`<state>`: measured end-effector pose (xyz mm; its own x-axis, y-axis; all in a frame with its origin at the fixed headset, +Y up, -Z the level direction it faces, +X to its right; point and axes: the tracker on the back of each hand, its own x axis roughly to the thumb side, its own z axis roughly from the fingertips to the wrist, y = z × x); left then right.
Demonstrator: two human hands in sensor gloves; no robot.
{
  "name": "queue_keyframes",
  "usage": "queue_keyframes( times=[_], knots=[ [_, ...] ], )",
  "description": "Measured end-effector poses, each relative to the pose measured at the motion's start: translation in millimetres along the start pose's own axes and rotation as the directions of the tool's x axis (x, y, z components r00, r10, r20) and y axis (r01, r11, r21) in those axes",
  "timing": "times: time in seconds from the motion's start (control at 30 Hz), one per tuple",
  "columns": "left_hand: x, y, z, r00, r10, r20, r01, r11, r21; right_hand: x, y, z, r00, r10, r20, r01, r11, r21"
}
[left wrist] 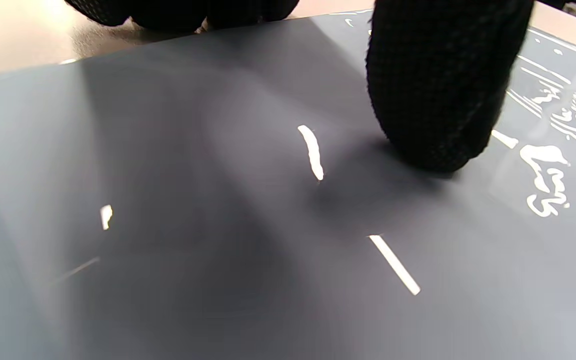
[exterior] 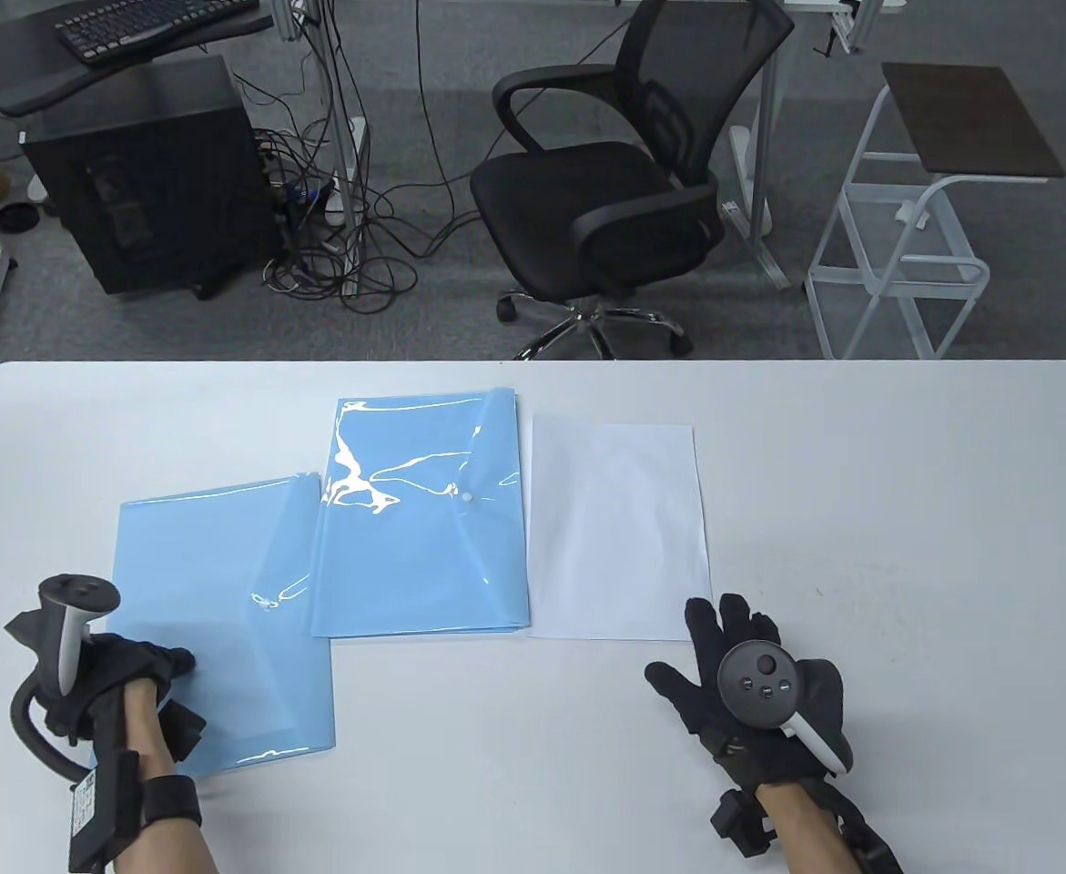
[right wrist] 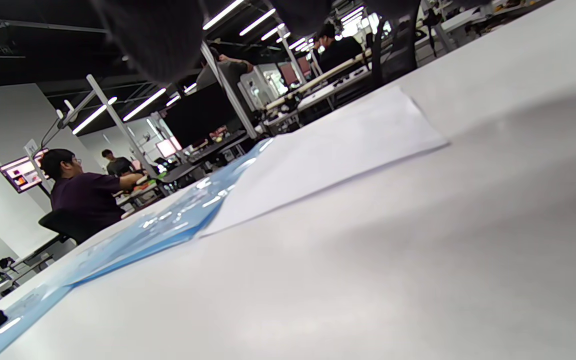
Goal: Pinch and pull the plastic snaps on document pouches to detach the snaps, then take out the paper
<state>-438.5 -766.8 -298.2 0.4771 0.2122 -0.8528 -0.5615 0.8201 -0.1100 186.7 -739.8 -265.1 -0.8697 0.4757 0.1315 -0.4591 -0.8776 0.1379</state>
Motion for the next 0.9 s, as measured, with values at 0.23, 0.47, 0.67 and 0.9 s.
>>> queue_keyframes(
  times=[0.23, 0.47, 0.67, 0.9],
  knots=[
    [-4.2, 4.4, -0.2, 1.000, 0.018, -0.011, -0.018, 0.997, 0.071, 0.2, 0.2, -0.8, 1.000, -0.003, -0.002, 0.003, 1.000, 0.005],
    [4.3, -0.5, 13.0, 0.999, -0.044, -0.023, 0.047, 0.983, 0.177, 2.3, -0.5, -0.2, 1.000, -0.014, 0.010, 0.014, 1.000, 0.005],
    [26.8, -12.3, 33.8, 0.972, -0.222, -0.078, 0.235, 0.914, 0.330, 4.6, 0.6, 0.7, 1.000, -0.019, 0.022, 0.019, 1.000, 0.009],
    [48.6, -1.7, 71.2, 0.943, -0.311, -0.115, 0.328, 0.825, 0.461, 5.7, 0.3, 0.9, 0.999, -0.026, 0.033, 0.026, 1.000, 0.006]
  ],
)
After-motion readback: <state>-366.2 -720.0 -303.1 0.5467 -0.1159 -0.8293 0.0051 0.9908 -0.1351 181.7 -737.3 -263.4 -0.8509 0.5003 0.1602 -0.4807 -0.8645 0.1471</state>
